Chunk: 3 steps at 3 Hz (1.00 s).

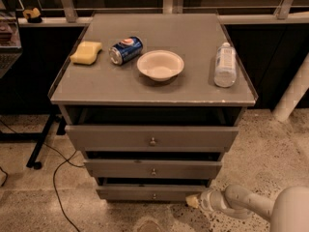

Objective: Close bottom drawer

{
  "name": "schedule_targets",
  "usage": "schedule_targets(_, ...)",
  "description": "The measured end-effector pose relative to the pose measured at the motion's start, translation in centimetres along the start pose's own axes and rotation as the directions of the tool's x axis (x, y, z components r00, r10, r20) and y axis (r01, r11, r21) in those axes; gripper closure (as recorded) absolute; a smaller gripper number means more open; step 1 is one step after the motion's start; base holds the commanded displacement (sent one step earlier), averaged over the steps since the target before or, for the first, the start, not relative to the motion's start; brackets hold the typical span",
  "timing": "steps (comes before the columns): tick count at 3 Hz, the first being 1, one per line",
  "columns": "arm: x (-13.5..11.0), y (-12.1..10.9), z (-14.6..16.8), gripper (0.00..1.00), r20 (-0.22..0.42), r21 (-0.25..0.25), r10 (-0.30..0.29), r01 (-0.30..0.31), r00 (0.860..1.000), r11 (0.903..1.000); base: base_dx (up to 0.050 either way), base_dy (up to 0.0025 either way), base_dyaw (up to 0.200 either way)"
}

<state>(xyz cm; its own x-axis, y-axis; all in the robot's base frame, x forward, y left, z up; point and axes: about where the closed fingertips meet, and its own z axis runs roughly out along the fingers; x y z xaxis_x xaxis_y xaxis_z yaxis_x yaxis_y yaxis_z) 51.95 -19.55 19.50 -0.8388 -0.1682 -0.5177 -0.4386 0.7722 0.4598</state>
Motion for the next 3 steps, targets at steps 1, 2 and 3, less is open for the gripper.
schedule_targets(1,-0.2,0.1,0.5,1.00,-0.005,-0.005,-0.003,0.003,1.000,1.0000,0.000,0.00000,0.000)
schedule_targets(2,-1.5,0.1,2.6,1.00,-0.036,-0.013,-0.034,0.034,0.999,0.9993,0.000,0.00000,0.000)
schedule_targets(3,-1.9,0.1,3.0,1.00,-0.036,-0.012,-0.039,0.038,0.999,0.9992,0.000,0.00000,0.000)
